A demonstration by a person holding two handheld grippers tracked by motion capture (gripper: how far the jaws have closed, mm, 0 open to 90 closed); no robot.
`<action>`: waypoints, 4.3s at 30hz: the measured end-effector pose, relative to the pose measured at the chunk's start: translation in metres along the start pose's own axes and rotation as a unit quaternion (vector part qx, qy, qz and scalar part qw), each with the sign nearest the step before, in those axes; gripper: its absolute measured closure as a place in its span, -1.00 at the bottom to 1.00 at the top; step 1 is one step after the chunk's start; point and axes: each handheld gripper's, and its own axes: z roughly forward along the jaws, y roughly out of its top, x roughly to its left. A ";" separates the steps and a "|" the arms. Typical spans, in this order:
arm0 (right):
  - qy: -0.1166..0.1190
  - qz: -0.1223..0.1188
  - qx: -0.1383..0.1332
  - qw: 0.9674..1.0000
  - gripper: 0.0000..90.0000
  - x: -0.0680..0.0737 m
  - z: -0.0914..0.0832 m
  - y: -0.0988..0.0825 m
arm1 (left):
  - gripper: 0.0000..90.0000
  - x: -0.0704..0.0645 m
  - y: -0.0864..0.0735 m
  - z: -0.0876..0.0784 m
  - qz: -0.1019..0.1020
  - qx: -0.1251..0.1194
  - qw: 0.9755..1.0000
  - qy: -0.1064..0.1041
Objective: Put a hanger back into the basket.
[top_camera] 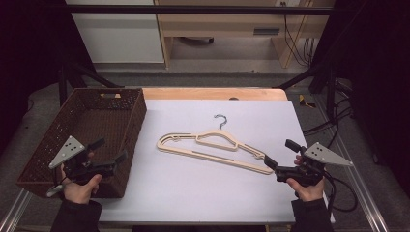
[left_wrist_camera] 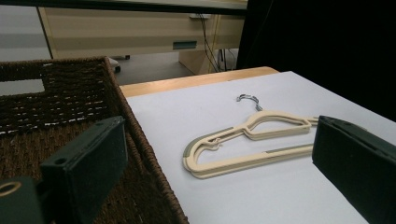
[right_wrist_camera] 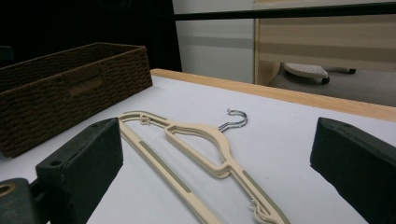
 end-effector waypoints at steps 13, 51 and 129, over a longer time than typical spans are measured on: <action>0.002 -0.007 0.029 1.000 -0.77 -0.012 0.021 0.012 | -0.92 -0.011 0.003 0.003 0.012 0.004 1.000 -0.015; -0.018 -0.047 0.257 0.965 0.11 -0.056 0.144 -0.052 | -0.92 -0.018 0.004 0.006 0.029 0.014 0.999 -0.022; 0.083 -0.106 0.302 0.944 0.76 -0.049 0.134 -0.051 | -0.90 -0.028 0.002 0.014 0.051 0.034 0.998 -0.026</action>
